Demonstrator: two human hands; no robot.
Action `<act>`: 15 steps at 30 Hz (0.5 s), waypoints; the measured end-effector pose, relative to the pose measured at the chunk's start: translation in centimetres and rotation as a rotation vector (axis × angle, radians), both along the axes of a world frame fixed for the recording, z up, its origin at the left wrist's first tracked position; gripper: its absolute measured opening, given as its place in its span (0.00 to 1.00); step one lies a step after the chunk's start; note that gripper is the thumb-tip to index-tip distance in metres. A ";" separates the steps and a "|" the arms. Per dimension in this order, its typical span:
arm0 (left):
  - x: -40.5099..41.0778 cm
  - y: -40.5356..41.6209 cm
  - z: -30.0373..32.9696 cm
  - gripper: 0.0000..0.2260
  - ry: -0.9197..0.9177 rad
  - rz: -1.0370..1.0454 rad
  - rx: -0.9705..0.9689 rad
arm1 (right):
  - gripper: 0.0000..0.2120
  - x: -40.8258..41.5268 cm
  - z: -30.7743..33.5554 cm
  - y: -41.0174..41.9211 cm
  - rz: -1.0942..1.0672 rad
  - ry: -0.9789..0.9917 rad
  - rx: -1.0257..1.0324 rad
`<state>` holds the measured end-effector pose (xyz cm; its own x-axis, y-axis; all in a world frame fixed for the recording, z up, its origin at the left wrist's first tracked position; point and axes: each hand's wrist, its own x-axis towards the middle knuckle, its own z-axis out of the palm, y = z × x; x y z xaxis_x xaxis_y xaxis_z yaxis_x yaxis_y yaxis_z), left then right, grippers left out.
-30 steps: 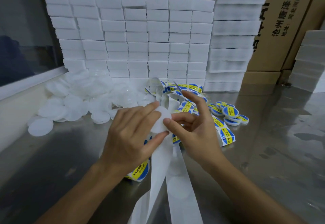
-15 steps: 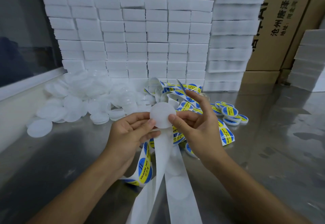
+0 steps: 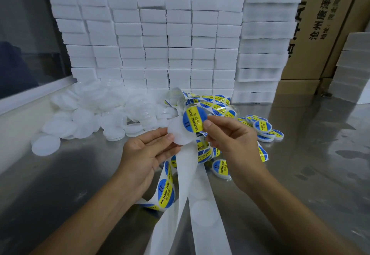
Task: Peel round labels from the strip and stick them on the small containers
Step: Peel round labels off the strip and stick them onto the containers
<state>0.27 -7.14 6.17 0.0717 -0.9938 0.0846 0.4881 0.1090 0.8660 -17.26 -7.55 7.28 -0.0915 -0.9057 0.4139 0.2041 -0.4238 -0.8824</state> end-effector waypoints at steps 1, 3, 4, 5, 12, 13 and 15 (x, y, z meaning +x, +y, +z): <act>-0.1 0.1 0.0 0.12 -0.006 -0.010 -0.003 | 0.08 0.2 0.0 0.1 0.003 0.023 -0.019; -0.2 0.2 0.1 0.10 -0.026 -0.032 -0.005 | 0.07 0.5 -0.1 0.3 -0.005 0.085 -0.056; -0.2 0.2 0.1 0.08 -0.037 -0.041 -0.009 | 0.07 0.6 -0.1 0.4 -0.012 0.108 -0.066; -0.2 0.3 0.2 0.07 -0.048 -0.043 -0.015 | 0.06 0.6 -0.2 0.3 -0.018 0.121 -0.068; -0.2 0.4 0.3 0.07 -0.053 -0.022 0.001 | 0.07 0.7 -0.4 0.3 -0.017 0.168 -0.067; -0.2 0.4 0.3 0.08 -0.052 -0.020 -0.002 | 0.07 0.7 -0.4 0.3 -0.015 0.176 -0.070; -0.2 0.5 0.3 0.11 -0.056 -0.013 -0.007 | 0.07 0.7 -0.4 0.3 -0.015 0.180 -0.069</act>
